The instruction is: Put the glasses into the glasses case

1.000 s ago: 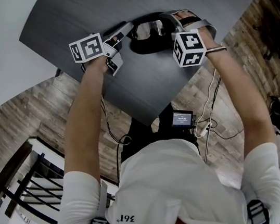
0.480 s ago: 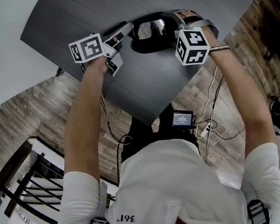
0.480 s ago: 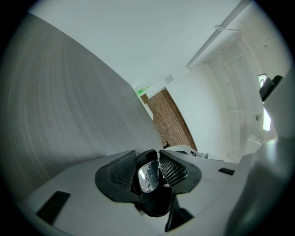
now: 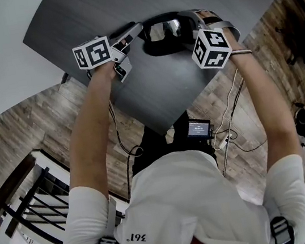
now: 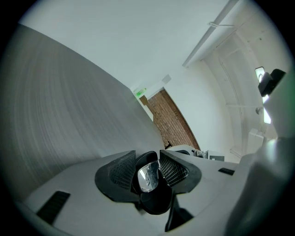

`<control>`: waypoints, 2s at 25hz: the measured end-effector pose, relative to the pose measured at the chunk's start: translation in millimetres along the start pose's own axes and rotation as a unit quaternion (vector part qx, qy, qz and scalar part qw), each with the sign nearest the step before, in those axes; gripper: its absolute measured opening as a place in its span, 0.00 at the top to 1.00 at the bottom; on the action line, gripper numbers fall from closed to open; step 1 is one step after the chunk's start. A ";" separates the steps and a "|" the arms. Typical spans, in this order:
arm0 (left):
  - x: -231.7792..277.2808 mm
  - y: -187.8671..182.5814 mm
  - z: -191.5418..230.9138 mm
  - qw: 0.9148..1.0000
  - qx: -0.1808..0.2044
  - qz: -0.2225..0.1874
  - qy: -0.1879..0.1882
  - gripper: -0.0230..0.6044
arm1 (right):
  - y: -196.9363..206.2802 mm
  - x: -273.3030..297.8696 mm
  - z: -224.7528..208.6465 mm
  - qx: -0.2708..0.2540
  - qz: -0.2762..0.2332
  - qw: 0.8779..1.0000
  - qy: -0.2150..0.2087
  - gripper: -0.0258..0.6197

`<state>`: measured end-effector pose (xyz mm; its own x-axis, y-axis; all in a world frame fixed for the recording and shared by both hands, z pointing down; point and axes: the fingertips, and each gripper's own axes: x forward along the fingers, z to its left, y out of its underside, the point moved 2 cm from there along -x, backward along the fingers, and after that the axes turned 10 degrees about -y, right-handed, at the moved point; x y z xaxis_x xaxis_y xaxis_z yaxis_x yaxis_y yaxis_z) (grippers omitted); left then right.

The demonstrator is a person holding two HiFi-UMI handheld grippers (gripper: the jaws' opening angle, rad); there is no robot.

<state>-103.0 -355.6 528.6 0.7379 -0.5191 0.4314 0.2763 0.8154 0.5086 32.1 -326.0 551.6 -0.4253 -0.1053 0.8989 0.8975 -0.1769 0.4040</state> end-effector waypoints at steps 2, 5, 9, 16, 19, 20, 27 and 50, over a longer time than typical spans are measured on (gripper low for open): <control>-1.9 0.3 -2.3 1.000 0.011 0.000 -0.001 0.69 | 0.7 -1.6 0.6 0.006 -0.002 1.000 0.001 0.40; -4.2 2.7 -5.8 1.000 0.022 0.004 0.001 0.69 | 2.0 -3.8 0.4 0.014 -0.003 1.000 0.004 0.40; -11.8 7.5 -5.6 0.999 0.034 0.005 -0.008 0.69 | 2.9 -8.9 0.3 0.021 -0.002 1.000 0.016 0.40; -26.5 2.8 -8.1 0.997 0.062 -0.017 -0.033 0.70 | 5.7 -20.7 0.6 0.051 -0.010 0.998 0.027 0.40; -35.3 4.0 -16.8 0.995 0.088 -0.020 -0.039 0.72 | 4.0 -24.4 5.9 0.069 -0.011 0.997 0.028 0.40; -38.3 5.5 -21.0 0.994 0.097 -0.020 -0.039 0.73 | 2.7 -25.8 8.2 0.075 -0.012 0.997 0.029 0.40; -45.0 12.4 -44.7 0.992 0.122 -0.029 -0.022 0.85 | -2.1 -40.9 10.1 0.132 -0.039 0.989 0.056 0.55; -73.0 23.8 -121.6 0.983 0.171 -0.062 0.020 0.89 | -4.1 -105.7 16.0 0.256 -0.088 0.946 0.180 0.94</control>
<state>-75.5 -267.2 418.6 0.7368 -0.5937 0.3235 0.1484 0.6089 0.7793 75.3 -298.5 457.7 -0.5029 -0.4606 0.7314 0.7087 0.2646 0.6540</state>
